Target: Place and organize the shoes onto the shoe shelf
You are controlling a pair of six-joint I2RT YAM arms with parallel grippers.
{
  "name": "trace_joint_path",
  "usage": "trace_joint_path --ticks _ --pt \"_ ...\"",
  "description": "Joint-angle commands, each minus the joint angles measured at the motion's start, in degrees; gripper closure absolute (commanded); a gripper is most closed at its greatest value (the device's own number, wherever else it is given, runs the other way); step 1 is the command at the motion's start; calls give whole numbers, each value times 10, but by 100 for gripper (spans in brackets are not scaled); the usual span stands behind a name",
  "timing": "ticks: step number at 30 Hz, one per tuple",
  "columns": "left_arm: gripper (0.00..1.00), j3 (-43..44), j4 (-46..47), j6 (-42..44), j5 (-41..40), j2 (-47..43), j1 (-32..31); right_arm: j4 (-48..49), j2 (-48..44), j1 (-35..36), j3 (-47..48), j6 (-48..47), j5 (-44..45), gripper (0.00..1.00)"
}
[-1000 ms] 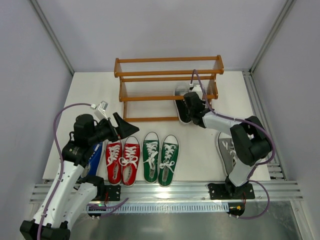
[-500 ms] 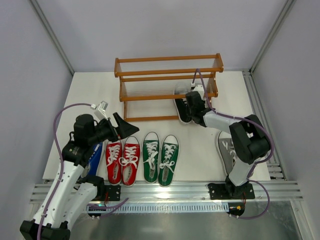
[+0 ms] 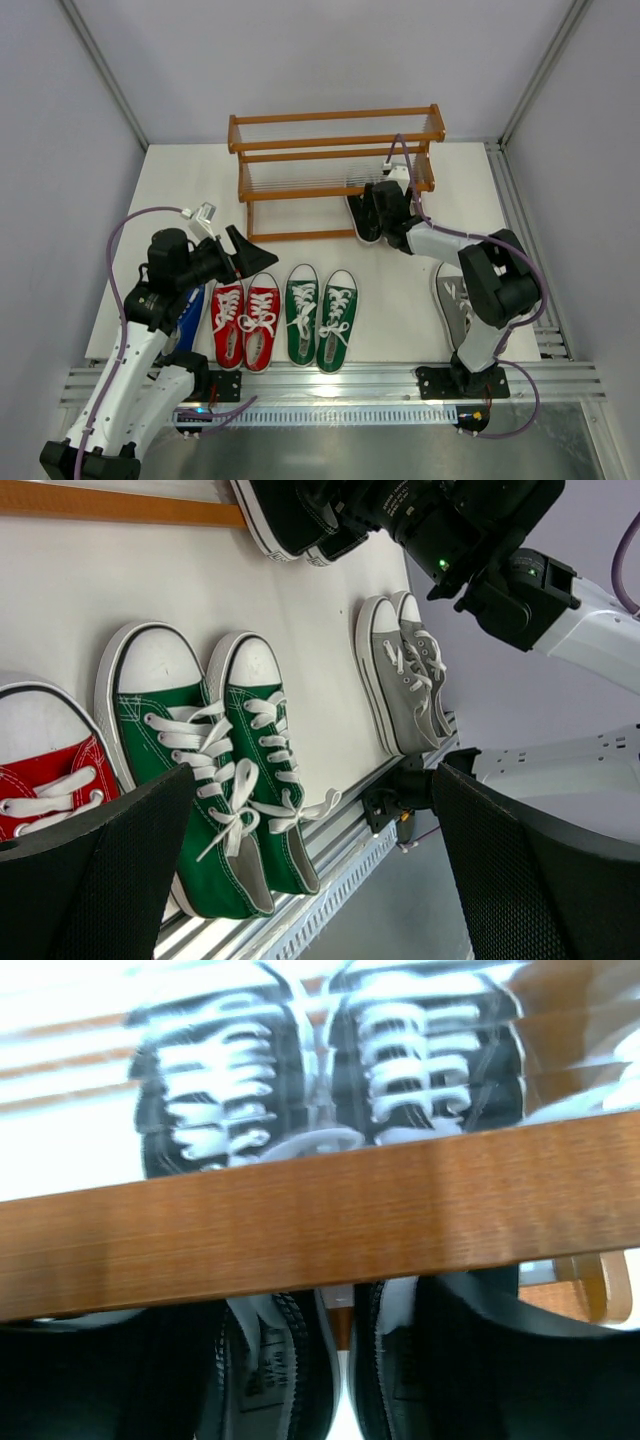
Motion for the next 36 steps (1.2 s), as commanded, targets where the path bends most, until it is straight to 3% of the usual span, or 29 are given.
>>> trace_joint_path --ticks 1,5,8,10,14,23,28,32,36 --pt "0 3 -3 8 -3 -4 -1 81 -29 -2 -2 9 -3 24" --pt "0 9 -3 8 -5 1 -2 87 -64 0 -19 6 -2 5" --pt "0 15 -10 12 -8 2 -2 78 -94 1 -33 8 12 0" --pt "0 26 -17 18 -19 2 -2 57 -116 3 -39 19 25 0" --pt "0 58 -56 36 -61 -1 -2 -109 -142 12 -16 76 77 0" --pt "0 103 -94 22 -247 -39 -1 -243 -319 56 -131 133 65 0" --pt "0 88 -71 14 -295 -65 -2 -303 -368 171 -142 150 40 0" --pt "0 83 -76 21 -281 -56 -2 -294 -368 226 -151 204 -48 0" --pt "0 70 -83 29 -263 -54 -1 -308 -335 306 -114 262 -32 0"
